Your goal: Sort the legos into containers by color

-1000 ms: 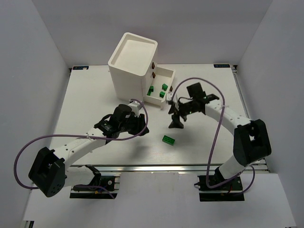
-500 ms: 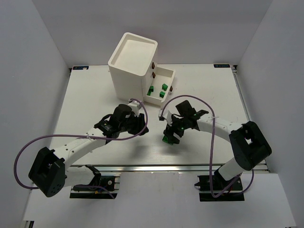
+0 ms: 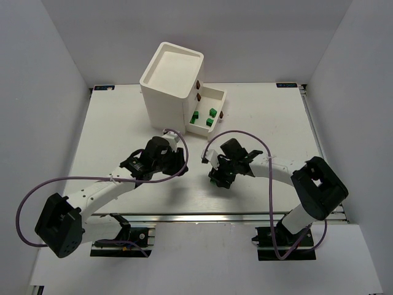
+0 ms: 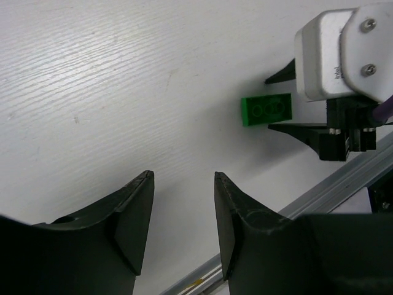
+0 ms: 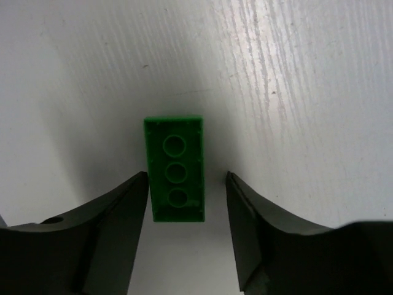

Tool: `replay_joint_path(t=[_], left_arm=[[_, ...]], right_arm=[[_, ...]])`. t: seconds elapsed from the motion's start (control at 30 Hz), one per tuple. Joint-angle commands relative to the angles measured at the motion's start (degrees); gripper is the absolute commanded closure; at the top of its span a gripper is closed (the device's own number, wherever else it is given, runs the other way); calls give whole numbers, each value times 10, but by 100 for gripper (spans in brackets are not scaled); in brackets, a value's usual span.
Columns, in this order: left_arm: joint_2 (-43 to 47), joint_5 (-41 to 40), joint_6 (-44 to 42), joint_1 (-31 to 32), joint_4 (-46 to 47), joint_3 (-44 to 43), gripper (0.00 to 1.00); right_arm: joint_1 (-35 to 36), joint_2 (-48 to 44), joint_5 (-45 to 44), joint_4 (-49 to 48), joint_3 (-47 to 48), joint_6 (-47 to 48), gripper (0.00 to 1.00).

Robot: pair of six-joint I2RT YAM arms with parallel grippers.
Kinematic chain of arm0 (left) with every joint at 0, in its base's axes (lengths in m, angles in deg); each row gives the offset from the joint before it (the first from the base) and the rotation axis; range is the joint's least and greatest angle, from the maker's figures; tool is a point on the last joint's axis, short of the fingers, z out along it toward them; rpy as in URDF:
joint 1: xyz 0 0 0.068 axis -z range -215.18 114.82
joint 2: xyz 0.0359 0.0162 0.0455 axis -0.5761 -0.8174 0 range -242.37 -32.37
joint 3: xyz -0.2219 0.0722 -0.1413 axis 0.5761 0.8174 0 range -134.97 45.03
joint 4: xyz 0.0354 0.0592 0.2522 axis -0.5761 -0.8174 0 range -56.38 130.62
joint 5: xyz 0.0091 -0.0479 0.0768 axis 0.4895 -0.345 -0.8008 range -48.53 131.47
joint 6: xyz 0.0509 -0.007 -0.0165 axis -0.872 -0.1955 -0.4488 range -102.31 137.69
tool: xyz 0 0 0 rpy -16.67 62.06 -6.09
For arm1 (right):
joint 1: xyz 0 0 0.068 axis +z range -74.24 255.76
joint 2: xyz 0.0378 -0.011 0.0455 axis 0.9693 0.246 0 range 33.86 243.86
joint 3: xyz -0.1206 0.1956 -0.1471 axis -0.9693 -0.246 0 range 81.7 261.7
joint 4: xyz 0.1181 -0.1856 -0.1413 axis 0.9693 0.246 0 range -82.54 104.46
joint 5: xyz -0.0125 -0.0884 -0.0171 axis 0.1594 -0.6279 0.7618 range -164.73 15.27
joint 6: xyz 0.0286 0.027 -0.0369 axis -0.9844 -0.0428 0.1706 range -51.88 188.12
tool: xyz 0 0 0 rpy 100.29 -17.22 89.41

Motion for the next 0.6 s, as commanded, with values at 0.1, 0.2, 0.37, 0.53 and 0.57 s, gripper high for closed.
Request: replay_joint_path(t=[0.1, 0.2, 0.37, 0.53, 0.57], left_arm=[[38, -75, 10, -2, -26, 2, 46], [46, -94, 15, -2, -35, 5, 45], [62, -119, 19, -2, -38, 9, 45], [62, -116, 19, -2, -32, 11, 44], [61, -112, 20, -2, -31, 12, 44]], right_arm=[[8, -2, -23, -23, -6, 9, 64], [2, -14, -14, -28, 1, 12, 81], [-25, -41, -13, -44, 84, -7, 91], [-65, 13, 1, -49, 215, -95, 100], [-69, 24, -5, -55, 249, -111, 100]])
